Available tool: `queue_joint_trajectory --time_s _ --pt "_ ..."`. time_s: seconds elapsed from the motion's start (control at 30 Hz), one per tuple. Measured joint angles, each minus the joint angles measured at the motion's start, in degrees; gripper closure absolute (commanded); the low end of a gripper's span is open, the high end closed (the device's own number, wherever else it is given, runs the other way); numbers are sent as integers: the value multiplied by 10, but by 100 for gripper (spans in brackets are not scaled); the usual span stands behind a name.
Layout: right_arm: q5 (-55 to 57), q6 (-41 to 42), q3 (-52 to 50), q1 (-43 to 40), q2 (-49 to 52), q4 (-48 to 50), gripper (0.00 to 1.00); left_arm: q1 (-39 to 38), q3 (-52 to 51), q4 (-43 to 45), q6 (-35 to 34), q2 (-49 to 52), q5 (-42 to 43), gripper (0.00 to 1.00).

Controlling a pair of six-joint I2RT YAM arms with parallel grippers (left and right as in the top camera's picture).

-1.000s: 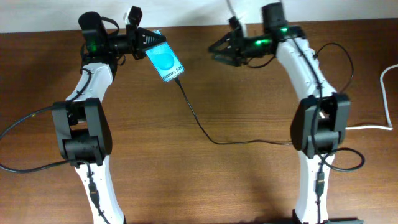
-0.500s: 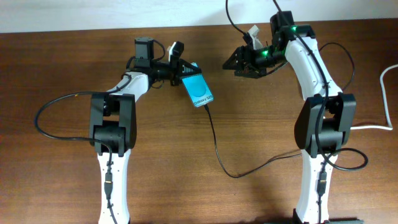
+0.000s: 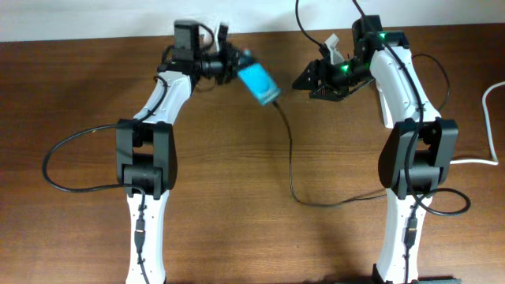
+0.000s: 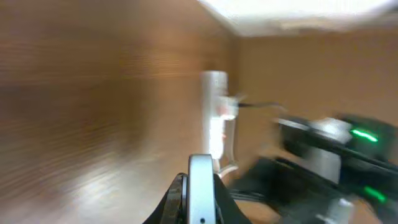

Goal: Plug charger to phone and switch on socket
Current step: 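Lower the phone with the left gripper and release the cable plug with the right, then lay the phone flat on the table and open the left gripper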

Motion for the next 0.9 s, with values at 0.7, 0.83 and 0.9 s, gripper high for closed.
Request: queue_joint_trajectory --time_s 0.7,0.83,0.9 --pt "30 0 0 0 0 -12 30 18 0 -415 434 -4 -108 94" --pt "32 0 0 0 0 -16 30 16 0 -416 429 -4 -118 93" --pt "32 -1 0 0 0 -16 30 16 0 -416 428 -4 -120 89"
